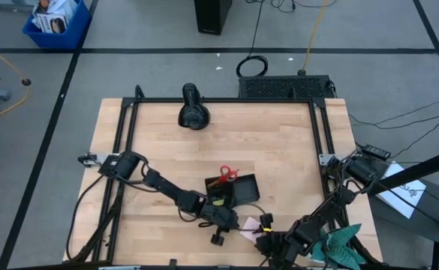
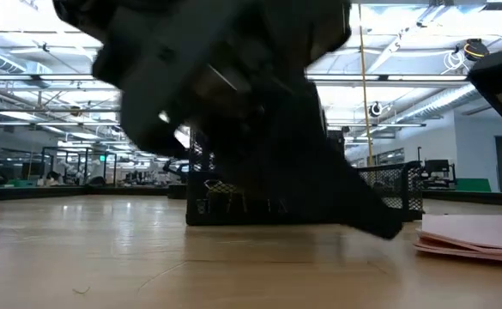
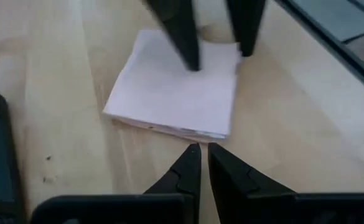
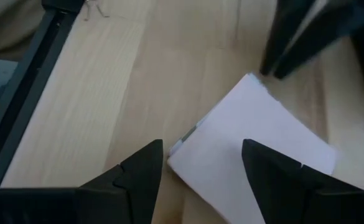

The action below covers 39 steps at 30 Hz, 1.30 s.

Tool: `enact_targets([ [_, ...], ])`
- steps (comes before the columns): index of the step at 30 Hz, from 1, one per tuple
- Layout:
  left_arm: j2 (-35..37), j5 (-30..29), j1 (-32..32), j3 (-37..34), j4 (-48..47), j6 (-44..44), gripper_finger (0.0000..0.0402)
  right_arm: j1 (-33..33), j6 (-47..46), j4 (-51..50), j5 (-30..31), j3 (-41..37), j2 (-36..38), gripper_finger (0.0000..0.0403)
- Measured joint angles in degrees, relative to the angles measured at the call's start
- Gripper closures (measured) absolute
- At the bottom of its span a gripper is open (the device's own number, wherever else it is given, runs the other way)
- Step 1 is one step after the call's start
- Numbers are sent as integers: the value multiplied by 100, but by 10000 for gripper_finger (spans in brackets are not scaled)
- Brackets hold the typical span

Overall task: Pick and place office supplies into organizer
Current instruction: Put the sticky note into the desk organizer

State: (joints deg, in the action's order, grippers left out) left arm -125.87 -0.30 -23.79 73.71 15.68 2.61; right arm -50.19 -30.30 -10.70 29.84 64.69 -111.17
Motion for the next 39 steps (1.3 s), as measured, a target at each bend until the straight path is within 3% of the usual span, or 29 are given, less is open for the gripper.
enact_targets([
  [8,362,-333,-188,66,-736,-177,364,14,-53,-241,162,72,8,190],
  [14,492,-1113,-225,57,-1903,164,364,15,-239,-308,173,74,13,190],
  [22,504,-1498,-170,52,-2279,352,364,-54,-457,-454,170,79,19,190],
  [32,547,-1582,-220,148,-2380,-731,364,-51,-369,-464,339,81,23,190],
  [39,669,-1356,-491,1098,-3431,-1840,364,-53,-430,-433,509,83,23,190],
])
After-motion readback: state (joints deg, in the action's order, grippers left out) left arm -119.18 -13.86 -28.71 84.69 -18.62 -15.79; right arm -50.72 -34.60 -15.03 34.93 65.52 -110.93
